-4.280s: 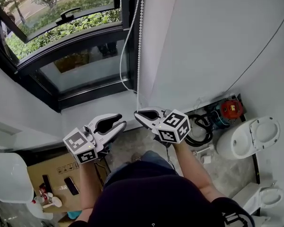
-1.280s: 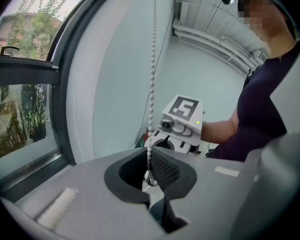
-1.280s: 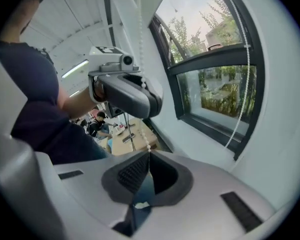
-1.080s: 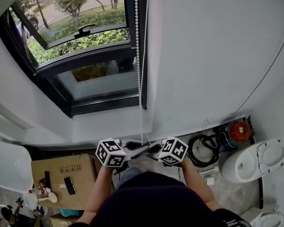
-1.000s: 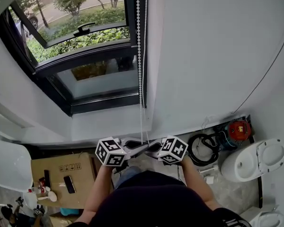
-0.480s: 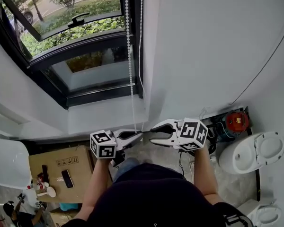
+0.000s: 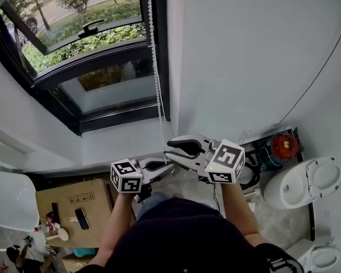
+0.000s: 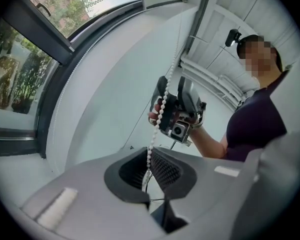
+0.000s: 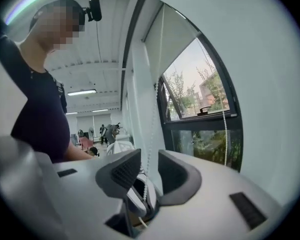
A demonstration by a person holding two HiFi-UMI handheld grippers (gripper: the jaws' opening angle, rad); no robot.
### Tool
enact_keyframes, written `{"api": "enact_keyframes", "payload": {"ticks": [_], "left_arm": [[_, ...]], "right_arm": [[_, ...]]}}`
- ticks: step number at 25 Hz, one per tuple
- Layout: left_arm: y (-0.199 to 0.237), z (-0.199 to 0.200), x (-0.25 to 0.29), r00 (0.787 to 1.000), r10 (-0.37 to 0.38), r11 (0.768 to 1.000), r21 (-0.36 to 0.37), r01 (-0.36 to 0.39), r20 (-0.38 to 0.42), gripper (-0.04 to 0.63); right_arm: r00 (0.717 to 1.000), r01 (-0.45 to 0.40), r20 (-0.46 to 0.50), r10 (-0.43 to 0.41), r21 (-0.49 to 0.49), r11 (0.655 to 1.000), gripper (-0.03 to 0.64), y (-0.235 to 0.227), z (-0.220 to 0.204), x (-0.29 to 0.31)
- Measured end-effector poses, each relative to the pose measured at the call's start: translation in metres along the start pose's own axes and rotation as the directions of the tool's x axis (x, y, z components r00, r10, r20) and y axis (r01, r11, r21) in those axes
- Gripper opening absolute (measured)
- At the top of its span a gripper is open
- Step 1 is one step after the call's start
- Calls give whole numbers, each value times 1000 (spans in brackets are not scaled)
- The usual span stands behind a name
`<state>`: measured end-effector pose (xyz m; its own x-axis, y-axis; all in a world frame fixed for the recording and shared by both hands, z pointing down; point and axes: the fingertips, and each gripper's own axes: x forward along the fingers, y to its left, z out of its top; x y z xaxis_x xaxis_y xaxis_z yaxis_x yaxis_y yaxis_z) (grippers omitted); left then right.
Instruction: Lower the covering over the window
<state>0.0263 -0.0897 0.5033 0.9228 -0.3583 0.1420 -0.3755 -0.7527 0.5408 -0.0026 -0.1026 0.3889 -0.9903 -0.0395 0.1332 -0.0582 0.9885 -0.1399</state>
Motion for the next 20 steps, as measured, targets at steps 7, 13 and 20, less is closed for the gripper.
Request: {"api": "enact_keyframes", "payload": {"ticks": [7,13,20], "left_arm": [[-5,-2,2,1000,-16,1000,-12,16,14,18],[-8,-11,-4,999,-43,998,-34,44,33,18],[-7,-40,-8,992,-95,985,-138,105,82,18]], "right_arm": [[999,-32,-20,33,73,997,17,7,-9,18],[996,-56,-60,62,98,994,15,12,-17,17],[990,-51,-127,66,117,992,14,21,-46,22]]}}
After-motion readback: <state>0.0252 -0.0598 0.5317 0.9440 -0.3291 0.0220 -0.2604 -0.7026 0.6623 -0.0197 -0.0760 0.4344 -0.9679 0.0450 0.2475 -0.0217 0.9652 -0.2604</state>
